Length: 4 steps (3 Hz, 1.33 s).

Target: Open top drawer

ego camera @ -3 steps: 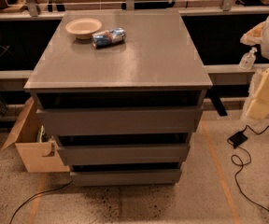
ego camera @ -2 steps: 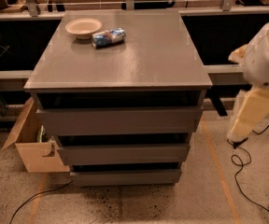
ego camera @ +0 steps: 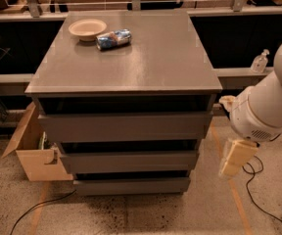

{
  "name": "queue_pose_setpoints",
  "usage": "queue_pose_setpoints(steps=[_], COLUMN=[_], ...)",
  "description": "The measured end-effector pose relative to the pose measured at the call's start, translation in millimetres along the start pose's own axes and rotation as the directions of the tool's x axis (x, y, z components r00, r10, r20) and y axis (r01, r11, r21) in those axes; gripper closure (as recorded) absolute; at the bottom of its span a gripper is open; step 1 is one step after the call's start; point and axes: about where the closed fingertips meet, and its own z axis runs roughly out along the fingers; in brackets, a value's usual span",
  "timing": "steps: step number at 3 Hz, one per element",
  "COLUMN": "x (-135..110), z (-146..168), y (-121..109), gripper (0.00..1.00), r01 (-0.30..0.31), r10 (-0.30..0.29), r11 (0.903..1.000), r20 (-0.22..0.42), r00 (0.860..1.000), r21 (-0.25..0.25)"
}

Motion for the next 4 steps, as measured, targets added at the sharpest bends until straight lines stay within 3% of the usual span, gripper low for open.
queue_pose_setpoints(steps=[1, 3, 4], x=[1.6, -1.4, -6.4], z=[34.6, 34.8, 50.9], y=[4.7, 4.4, -2.9], gripper=[0.00, 0.00, 0.00], r01=[0.032, 0.067, 0.156], r10=[-0.030, -0.066, -0.159], r11=[0.9993, 0.9978, 0.9869], r20=[0.098, 0.097, 0.077], r00=[0.995, 0.993, 0.984], r21=[-0.017, -0.001, 0.040])
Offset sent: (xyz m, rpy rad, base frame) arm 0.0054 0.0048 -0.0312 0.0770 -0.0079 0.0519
